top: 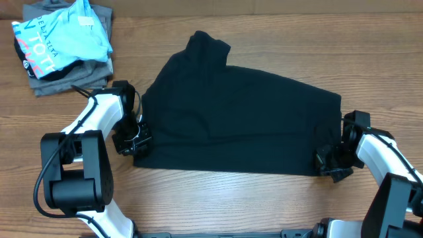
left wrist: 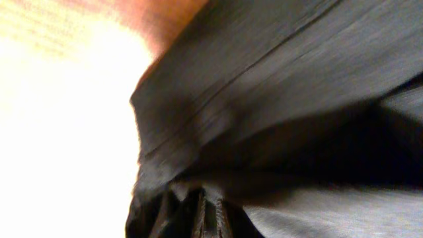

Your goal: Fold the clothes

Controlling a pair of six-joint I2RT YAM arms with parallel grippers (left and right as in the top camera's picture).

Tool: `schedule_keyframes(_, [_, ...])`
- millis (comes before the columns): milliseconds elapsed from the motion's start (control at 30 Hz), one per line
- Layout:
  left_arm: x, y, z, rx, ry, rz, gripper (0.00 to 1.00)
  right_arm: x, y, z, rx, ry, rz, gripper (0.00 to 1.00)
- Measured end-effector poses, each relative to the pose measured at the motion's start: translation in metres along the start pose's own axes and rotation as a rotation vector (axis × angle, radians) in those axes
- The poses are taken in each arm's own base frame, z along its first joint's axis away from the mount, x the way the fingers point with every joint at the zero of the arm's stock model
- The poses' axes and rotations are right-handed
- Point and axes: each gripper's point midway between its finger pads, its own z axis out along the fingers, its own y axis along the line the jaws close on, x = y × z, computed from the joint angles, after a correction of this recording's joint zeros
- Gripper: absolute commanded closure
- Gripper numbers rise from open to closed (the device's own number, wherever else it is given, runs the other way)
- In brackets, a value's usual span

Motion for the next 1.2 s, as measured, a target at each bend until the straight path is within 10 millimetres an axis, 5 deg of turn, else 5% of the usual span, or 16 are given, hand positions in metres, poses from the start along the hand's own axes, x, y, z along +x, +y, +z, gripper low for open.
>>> schedule_keyframes(167, [0.009, 0.005, -0.001, -0.022, 0.032, -0.028, 0.92, -0.003, -0.026, -0.008, 0.099, -0.017, 0.081, 0.96])
schedule_keyframes(333, [0.010, 0.003, -0.026, 0.019, -0.055, -0.044, 0.82, -0.022, -0.024, -0.042, 0.045, -0.113, 0.133, 0.91])
schedule_keyframes(400, [0.007, -0.001, -0.047, 0.063, -0.138, -0.039, 0.70, -0.033, -0.015, -0.061, -0.012, -0.164, 0.119, 0.74])
schedule_keyframes(500, [0.000, -0.014, -0.084, 0.165, -0.295, 0.005, 0.30, -0.044, 0.008, -0.090, -0.117, -0.224, 0.049, 0.12])
schedule_keyframes(533, [-0.003, -0.020, -0.097, 0.202, -0.349, 0.026, 0.16, -0.047, 0.018, -0.100, -0.157, -0.238, 0.015, 0.03])
schedule_keyframes(600, [-0.007, -0.032, -0.119, 0.261, -0.446, 0.078, 0.00, -0.054, 0.042, -0.122, -0.253, -0.272, -0.065, 0.00])
schedule_keyframes(800, [-0.025, -0.088, -0.190, 0.396, -0.679, 0.273, 0.00, -0.058, 0.095, -0.176, -0.487, -0.333, -0.241, 0.00])
schedule_keyframes(967, [-0.057, -0.140, -0.255, 0.465, -0.843, 0.401, 0.00, -0.040, 0.106, -0.178, -0.519, -0.297, -0.352, 0.00])
schedule_keyframes(1067, [-0.091, -0.168, -0.267, 0.457, -0.878, 0.448, 0.00, -0.024, 0.109, -0.171, -0.489, -0.272, -0.418, 0.00])
schedule_keyframes(1200, [-0.139, -0.204, -0.251, 0.416, -0.873, 0.506, 0.00, -0.012, 0.111, -0.164, -0.441, -0.270, -0.477, 0.00])
